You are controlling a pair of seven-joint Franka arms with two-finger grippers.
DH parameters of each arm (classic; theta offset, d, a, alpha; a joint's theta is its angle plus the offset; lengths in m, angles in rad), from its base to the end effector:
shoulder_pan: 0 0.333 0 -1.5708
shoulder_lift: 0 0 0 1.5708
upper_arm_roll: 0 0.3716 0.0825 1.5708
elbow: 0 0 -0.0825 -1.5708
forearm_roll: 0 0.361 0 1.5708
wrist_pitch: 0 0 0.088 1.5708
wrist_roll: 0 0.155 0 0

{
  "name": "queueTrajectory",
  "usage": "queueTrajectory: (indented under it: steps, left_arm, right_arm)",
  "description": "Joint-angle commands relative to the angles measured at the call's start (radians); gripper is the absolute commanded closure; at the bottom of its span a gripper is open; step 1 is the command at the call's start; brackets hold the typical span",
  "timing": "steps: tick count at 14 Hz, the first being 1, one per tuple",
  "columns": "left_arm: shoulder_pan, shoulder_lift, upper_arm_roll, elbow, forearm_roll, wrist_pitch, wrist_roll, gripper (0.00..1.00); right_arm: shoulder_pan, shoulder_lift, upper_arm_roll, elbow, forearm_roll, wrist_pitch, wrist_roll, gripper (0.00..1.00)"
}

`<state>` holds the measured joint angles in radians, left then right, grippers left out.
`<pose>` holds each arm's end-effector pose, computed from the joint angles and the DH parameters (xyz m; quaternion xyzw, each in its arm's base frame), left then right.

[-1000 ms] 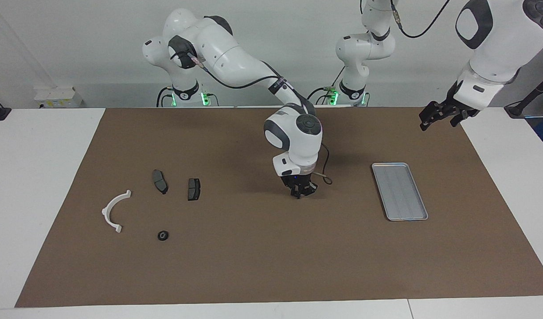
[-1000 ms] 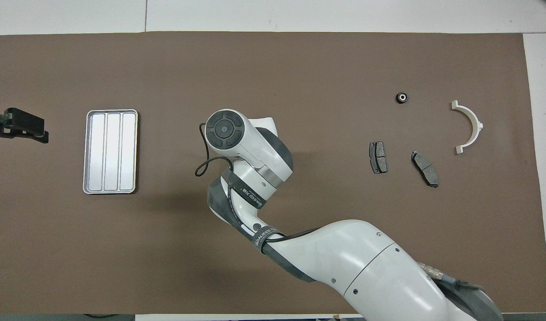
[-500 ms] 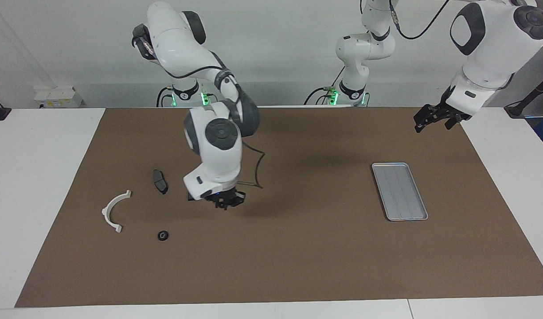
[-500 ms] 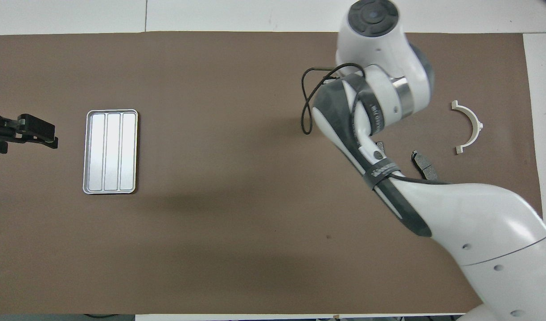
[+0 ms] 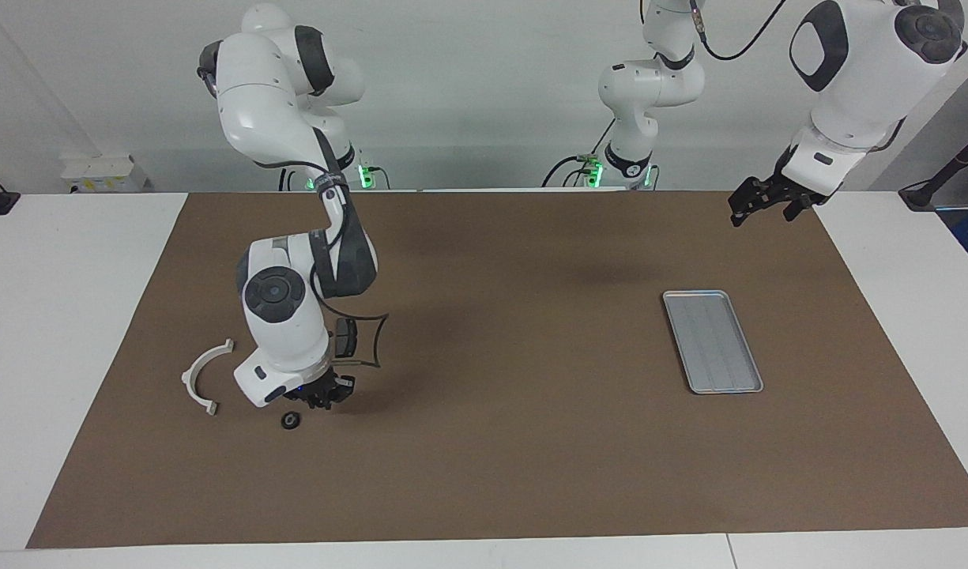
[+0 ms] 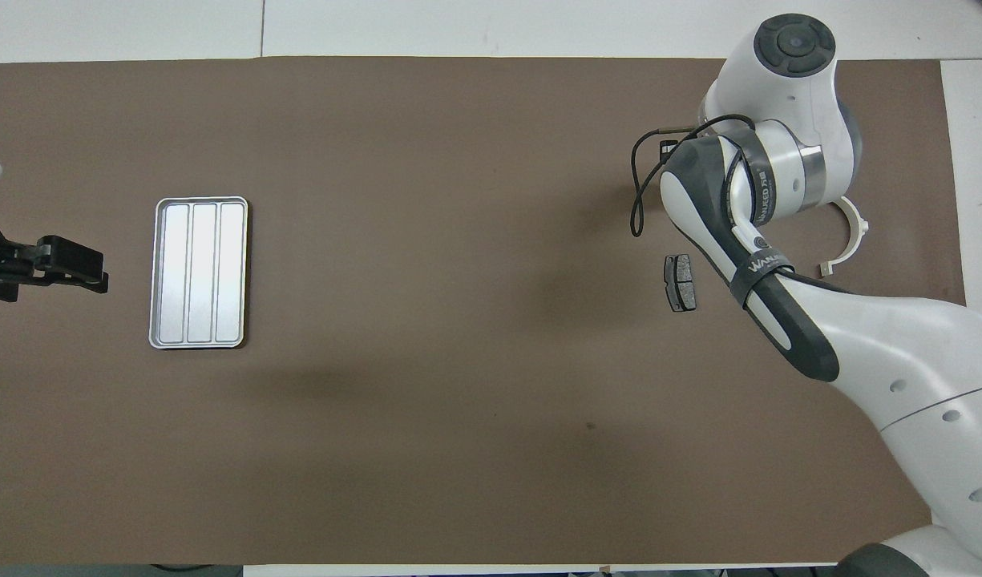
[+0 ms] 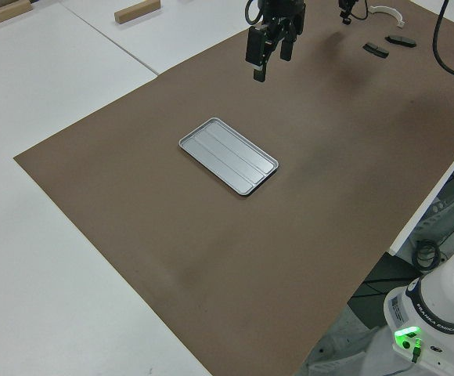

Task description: Place bearing gear from tray to pile

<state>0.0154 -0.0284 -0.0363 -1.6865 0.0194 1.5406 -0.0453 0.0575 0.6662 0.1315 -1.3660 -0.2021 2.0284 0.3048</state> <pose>0.5079 -0.0078 0.5933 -0.9982 -0.0119 0.0584 0.0122 0.7364 0.0991 0.3353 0.9984 -0.0272 0.0135 0.0483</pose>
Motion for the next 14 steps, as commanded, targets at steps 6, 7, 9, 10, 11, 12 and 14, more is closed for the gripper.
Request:
queueTrajectory:
  steps: [6, 7, 9, 10, 11, 12, 14]
  left_arm:
    - [-0.011, -0.038, 0.012, -0.05, -0.009, 0.042, 0.012, 0.0]
    - [-0.011, -0.036, 0.012, -0.05, -0.009, 0.042, 0.012, 0.0]
    - [-0.011, -0.036, 0.01, -0.05, -0.009, 0.042, 0.013, 0.0]
    - [-0.011, -0.038, 0.01, -0.05, -0.01, 0.041, 0.012, 0.0]
    - [-0.011, -0.038, 0.01, -0.048, -0.01, 0.039, 0.012, 0.0]
    - [-0.011, -0.038, 0.01, -0.048, -0.01, 0.039, 0.01, 0.0]
    - [-0.012, -0.036, 0.012, -0.047, -0.01, 0.036, 0.007, 0.0]
  right_arm:
    - [-0.025, -0.011, 0.016, -0.16, -0.002, 0.226, -0.01, 1.0]
    - [-0.025, -0.011, 0.016, -0.159, -0.002, 0.224, -0.01, 1.0]
    - [-0.022, -0.013, 0.016, -0.157, -0.002, 0.213, -0.007, 1.0]
    - [-0.021, -0.013, 0.016, -0.157, -0.002, 0.21, -0.006, 0.77]
    - [-0.021, -0.013, 0.016, -0.157, -0.002, 0.21, -0.004, 0.01]
    - [-0.021, -0.013, 0.016, -0.154, -0.003, 0.208, -0.004, 0.0]
    - [-0.015, -0.017, 0.016, -0.153, -0.003, 0.208, -0.004, 0.0]
